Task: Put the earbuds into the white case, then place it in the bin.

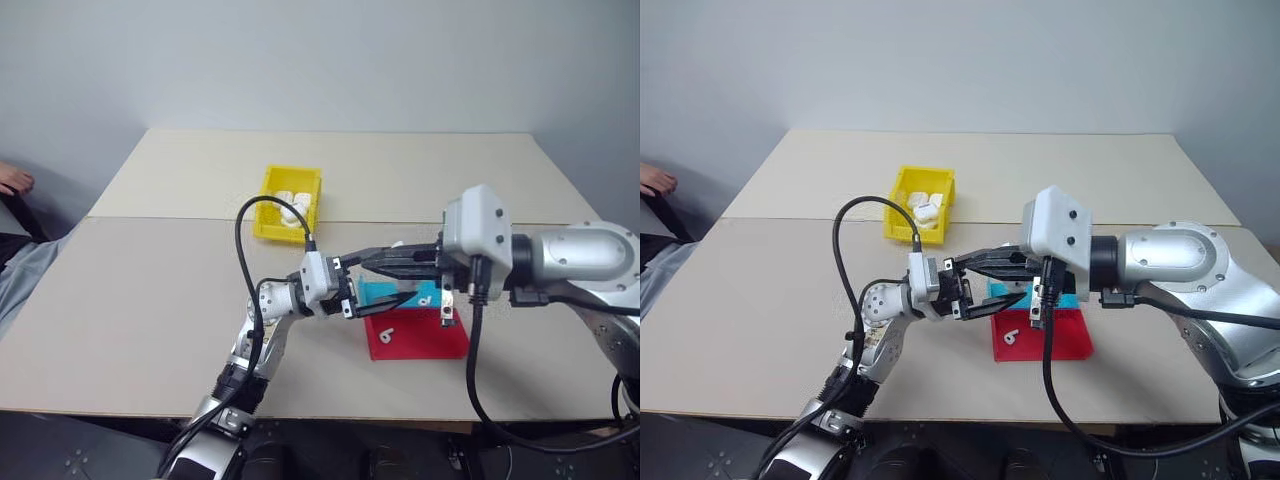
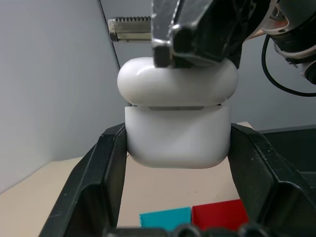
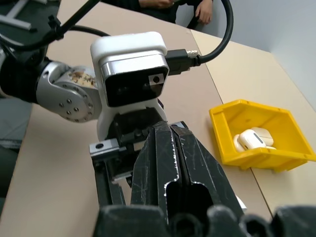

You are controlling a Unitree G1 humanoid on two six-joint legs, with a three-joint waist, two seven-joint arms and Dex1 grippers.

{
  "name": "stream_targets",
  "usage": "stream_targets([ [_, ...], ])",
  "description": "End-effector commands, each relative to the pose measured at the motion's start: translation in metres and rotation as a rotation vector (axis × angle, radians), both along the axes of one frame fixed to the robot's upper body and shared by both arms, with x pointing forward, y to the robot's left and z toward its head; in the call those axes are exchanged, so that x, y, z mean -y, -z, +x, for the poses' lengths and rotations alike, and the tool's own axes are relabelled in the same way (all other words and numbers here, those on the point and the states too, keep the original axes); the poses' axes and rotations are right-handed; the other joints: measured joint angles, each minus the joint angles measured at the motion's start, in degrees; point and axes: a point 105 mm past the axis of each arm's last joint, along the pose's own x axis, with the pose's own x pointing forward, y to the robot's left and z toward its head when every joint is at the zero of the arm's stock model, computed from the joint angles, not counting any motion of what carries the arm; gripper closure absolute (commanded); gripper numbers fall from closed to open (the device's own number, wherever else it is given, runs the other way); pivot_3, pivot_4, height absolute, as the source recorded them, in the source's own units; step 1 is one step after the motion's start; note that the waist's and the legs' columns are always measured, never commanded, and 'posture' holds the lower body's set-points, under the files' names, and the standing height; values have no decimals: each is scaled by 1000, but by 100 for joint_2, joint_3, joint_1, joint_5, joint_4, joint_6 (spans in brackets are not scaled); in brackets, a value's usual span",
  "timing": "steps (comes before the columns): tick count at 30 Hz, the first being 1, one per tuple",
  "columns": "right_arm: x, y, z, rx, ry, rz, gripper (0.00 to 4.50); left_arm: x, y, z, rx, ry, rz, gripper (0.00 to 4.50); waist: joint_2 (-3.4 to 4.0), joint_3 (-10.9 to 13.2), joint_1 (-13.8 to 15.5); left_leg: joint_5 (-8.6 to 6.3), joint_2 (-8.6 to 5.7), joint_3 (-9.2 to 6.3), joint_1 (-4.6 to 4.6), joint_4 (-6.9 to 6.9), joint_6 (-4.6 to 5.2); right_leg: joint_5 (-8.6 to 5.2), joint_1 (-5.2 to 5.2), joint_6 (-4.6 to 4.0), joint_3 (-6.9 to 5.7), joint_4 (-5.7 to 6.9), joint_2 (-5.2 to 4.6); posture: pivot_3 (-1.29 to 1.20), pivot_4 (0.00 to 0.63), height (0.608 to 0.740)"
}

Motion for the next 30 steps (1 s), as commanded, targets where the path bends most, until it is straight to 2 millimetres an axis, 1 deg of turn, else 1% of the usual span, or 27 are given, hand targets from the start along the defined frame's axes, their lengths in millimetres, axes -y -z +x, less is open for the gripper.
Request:
stream_targets([
  [1, 11, -1, 2, 35, 33, -36, 4474, -9, -23, -11, 77, 30, -77, 1747, 0, 0, 0, 0, 0, 0, -1, 0, 0, 0, 0, 0, 0, 0, 0, 0, 150, 740],
  [3, 16, -1, 2, 36, 43, -39, 4474, -11, -24, -10, 78, 21, -80, 1747, 0, 0, 5, 0, 0, 1, 1, 0, 0, 0, 2, 0, 1, -1, 0, 0, 150, 740],
  [5, 18, -6, 1, 48, 39, -19, 4474, -13, -24, -9, 77, 10, -83, 1747, 0, 0, 9, 0, -1, 0, 0, 2, 0, 0, 2, 0, 1, -1, 0, 0, 150, 740],
  [8, 17, -29, -4, 86, 9, 96, 4474, -16, -25, -2, 80, -42, -89, 1747, 0, 0, 6, 0, 0, 0, 1, 3, 0, 0, 3, 0, 0, 0, 0, 0, 150, 740],
  [11, 22, -47, -3, 126, 33, 192, 4474, -20, -31, 21, 58, -219, -112, 1747, 0, 0, 5, 0, 0, -1, 2, 2, 0, 0, 2, 0, 1, 2, 0, 0, 150, 740],
  [13, 31, -53, 3, 146, 96, 240, 4474, -24, -42, 51, 39, -423, -136, 1747, -1, 0, 29, 0, -1, -3, 3, 2, 0, 1, 6, 0, -1, 2, 0, 0, 150, 740],
  [16, 40, -47, 11, 134, 183, 259, 4474, -37, -60, 100, -31, -723, -144, 1747, -4, 2, 90, 0, -4, 1, 0, 7, 0, 3, 10, 3, -8, 1, -1, 0, 150, 740],
  [18, 43, -37, 14, 97, 233, 278, 4474, -52, -75, 130, -68, -906, -157, 1747, -6, 2, 105, -1, -5, -1, -3, 7, 1, 4, 9, 5, -10, -2, -1, 0, 150, 740],
  [19, 44, -34, 15, 85, 249, 287, 4474, -59, -80, 140, -74, -973, -154, 1747, -7, 3, 109, -2, -5, 0, -6, 6, 4, 4, 6, 5, -10, -5, -1, 0, 150, 740],
  [21, 43, -27, 15, 72, 263, 290, 4474, -72, -86, 161, -98, -1114, -110, 1747, -8, 3, 83, -3, -5, 4, -12, 3, 5, 4, -1, 6, -9, -10, -1, 0, 150, 740],
  [23, 42, -21, 14, 63, 274, 289, 4474, -85, -87, 176, -144, -1239, -109, 1747, -9, 4, 72, -2, -7, 11, -14, 1, 4, 3, -2, 8, -8, -11, -1, 0, 150, 740],
  [25, 42, -16, 15, 51, 294, 285, 4474, -94, -81, 186, -205, -1325, -85, 1747, -10, 5, 63, -2, -7, 21, -15, 0, 4, 1, -2, 10, -8, -15, -1, 0, 150, 740],
  [27, 44, -11, 18, 42, 322, 261, 4474, -95, -69, 192, -240, -1351, -34, 1747, -13, 6, 58, -2, -8, 30, -14, 1, 3, 1, -2, 12, -9, -14, -3, 0, 150, 740],
  [30, 46, -5, 18, 33, 347, 244, 4474, -94, -59, 194, -262, -1338, 8, 1747, -18, 10, 52, 0, -7, 35, -14, 1, 1, 0, -2, 12, -11, -11, -2, 0, 150, 740],
])
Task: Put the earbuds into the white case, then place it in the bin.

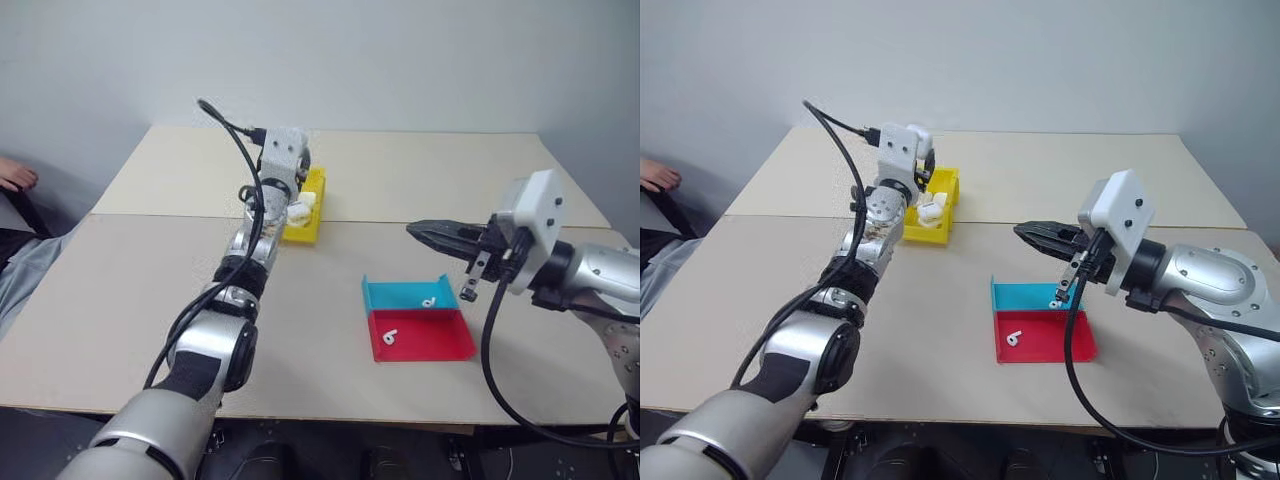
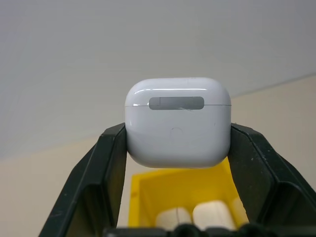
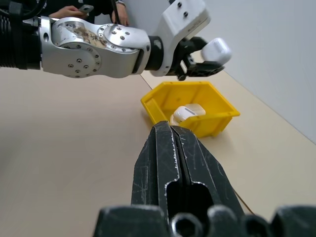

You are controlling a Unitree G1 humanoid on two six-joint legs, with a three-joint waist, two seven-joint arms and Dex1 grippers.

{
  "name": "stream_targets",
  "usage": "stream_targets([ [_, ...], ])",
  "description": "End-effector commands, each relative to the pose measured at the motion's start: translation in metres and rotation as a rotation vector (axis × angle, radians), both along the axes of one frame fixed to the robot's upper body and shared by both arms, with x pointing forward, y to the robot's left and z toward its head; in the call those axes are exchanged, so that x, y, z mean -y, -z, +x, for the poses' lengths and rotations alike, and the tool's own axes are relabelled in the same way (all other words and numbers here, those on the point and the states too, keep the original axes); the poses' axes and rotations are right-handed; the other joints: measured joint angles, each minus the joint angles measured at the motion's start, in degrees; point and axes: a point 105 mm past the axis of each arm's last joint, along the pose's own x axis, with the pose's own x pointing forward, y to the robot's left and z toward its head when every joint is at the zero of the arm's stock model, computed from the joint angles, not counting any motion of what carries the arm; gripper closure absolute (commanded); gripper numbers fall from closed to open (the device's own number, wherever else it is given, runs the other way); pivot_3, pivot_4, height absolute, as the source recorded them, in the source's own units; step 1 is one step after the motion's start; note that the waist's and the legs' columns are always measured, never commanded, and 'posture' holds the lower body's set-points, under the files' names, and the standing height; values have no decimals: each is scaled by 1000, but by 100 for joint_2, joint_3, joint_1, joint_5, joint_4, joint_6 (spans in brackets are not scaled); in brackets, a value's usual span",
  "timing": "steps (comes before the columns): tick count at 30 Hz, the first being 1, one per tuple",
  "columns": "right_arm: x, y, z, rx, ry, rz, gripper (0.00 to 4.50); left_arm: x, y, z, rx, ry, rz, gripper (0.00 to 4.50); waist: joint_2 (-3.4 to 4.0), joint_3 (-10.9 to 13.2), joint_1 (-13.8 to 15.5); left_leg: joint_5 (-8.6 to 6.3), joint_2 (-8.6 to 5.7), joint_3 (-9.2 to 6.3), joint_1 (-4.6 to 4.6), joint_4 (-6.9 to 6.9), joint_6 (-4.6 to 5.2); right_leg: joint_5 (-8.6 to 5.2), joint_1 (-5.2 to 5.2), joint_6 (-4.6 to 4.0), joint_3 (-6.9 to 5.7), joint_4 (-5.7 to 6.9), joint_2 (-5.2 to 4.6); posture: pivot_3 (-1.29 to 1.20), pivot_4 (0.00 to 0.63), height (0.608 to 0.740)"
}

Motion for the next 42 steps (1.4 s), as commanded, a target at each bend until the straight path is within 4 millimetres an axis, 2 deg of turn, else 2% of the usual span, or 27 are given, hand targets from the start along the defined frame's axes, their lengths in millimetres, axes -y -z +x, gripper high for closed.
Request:
stream_targets([
  [1, 2, 0, -3, 21, 34, -35, 4474, 5, -7, 2, 8, 17, 22, 1747, -6, 4, 1, 1, 0, 0, -1, 0, -1, 0, 0, 0, -2, 1, 0, 0, 150, 740],
  [4, 3, 3, -3, 13, 51, -40, 4474, 5, 2, 3, -25, 16, 33, 1747, -6, 4, -9, 1, 0, 0, -4, 0, -2, 0, -3, -1, -3, 1, 0, 0, 150, 740],
  [6, 4, 3, -3, 10, 54, -33, 4500, 3, 9, 3, -55, 20, 40, 1029, -6, 4, -19, 1, 0, 1, -4, 0, -2, 0, -2, -1, -3, 1, 0, 0, 150, 740],
  [10, 3, 5, -2, 2, 56, -36, 4500, -1, 1, 3, -12, -7, 16, 18, -6, 4, -43, 2, 0, 0, -3, 0, -3, 1, -2, -1, -2, 3, 0, 0, 150, 740],
  [14, 4, 10, -1, -8, 57, -59, 4500, 7, -14, -4, 62, 97, 6, 18, -6, 4, -47, 2, 0, 0, -2, 0, -4, 1, -2, -1, -2, 6, 0, 0, 150, 740],
  [17, 8, 12, -2, -10, 55, -87, 4500, 13, -31, -31, 108, 449, -185, 18, -4, 3, -57, 6, 1, 3, -2, -1, -10, 1, -3, -2, 0, 7, -2, 0, 150, 740],
  [19, 14, 17, -5, -15, 47, -141, 4500, 8, -34, -68, 99, 713, -212, 18, -1, 2, -119, 31, 4, 5, 0, 0, -53, 1, -3, -2, 4, 11, -2, 0, 150, 740],
  [23, 29, 26, -11, -27, 15, -236, 4500, -8, -13, -134, 70, 969, 39, 18, -1, 2, -207, 37, 8, 2, 14, -7, -62, 0, -3, -3, 20, 18, 3, 0, 150, 740],
  [25, 40, 28, -12, -25, 6, -281, 4500, -21, 1, -159, 2, 1025, 157, 18, 0, 2, -188, 29, 8, 7, 23, -7, -49, 0, 2, -3, 22, 18, 3, 0, 150, 740],
  [27, 54, 30, -12, -38, 12, -334, 4500, -36, 5, -177, -65, 1055, 217, 18, 0, 2, -162, 13, 8, 6, 37, -7, -22, -1, 14, -4, 21, 20, 3, 0, 150, 740],
  [33, 78, 38, -24, -57, -48, -446, 4500, -66, 19, -220, -257, 1096, 283, 18, 3, 0, -82, 5, 11, -15, 44, -16, -12, -4, 13, -5, 33, 12, 2, 0, 150, 740],
  [36, 85, 46, -26, -77, -56, -465, 4500, -70, 25, -228, -305, 1080, 279, 18, 2, 0, -65, 6, 11, -10, 45, -16, -12, -6, 13, -4, 35, 12, 2, 0, 150, 740],
  [42, 89, 50, -22, -112, -49, -447, 4500, -73, 24, -236, -320, 1070, 266, 18, 3, -1, -53, 8, 13, -5, 53, -17, -16, -7, 16, -8, 28, 21, 5, 0, 150, 740],
])
